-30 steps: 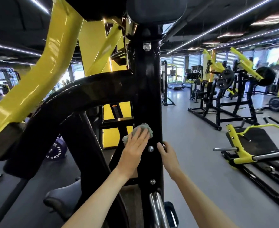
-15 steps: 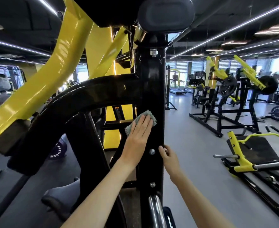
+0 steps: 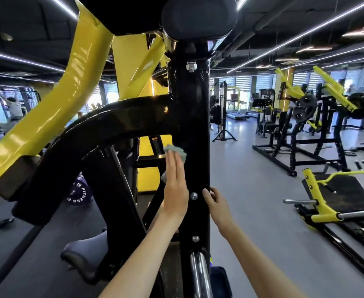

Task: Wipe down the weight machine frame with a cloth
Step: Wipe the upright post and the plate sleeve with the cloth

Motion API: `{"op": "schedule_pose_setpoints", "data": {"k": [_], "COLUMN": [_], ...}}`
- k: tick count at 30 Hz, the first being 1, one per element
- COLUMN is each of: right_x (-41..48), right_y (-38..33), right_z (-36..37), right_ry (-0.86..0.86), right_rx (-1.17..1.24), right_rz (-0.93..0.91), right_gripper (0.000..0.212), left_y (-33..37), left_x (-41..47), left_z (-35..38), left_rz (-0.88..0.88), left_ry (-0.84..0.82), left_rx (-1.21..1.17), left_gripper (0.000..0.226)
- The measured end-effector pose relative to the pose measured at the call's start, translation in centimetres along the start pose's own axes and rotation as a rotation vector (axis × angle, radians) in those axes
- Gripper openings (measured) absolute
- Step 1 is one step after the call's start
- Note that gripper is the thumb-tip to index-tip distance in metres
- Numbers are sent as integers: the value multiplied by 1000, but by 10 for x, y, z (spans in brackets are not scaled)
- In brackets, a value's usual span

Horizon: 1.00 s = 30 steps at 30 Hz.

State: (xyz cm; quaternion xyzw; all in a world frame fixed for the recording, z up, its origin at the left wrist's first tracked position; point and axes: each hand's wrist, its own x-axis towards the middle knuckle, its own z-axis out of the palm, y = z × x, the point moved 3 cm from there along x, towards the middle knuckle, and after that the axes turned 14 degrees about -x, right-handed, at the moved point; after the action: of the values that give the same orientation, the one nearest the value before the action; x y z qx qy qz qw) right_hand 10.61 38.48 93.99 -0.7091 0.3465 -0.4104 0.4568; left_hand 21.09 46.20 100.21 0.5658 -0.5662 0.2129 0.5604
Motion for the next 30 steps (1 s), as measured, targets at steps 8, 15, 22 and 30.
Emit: {"op": "schedule_pose_setpoints", "data": {"k": [8, 15, 22, 30], "right_x": [3, 5, 1, -19], "right_y": [4, 6, 6, 36], "right_z": [2, -2, 1, -13], "right_ry": [35, -49, -24, -95], "right_rx": [-14, -51, -15, 9], "right_rz": [-8, 28, 40, 231], "right_gripper": [15, 32, 27, 29], "left_y": [-2, -58, -53, -37], "left_x": [-14, -134, -139, -166], "left_z": [-8, 31, 34, 36], "left_rz": [-497, -819, -948, -1097], "left_ry": [-38, -192, -73, -153], "left_rx": [-432, -329, -481, -395], "left_gripper": [60, 69, 78, 79]}}
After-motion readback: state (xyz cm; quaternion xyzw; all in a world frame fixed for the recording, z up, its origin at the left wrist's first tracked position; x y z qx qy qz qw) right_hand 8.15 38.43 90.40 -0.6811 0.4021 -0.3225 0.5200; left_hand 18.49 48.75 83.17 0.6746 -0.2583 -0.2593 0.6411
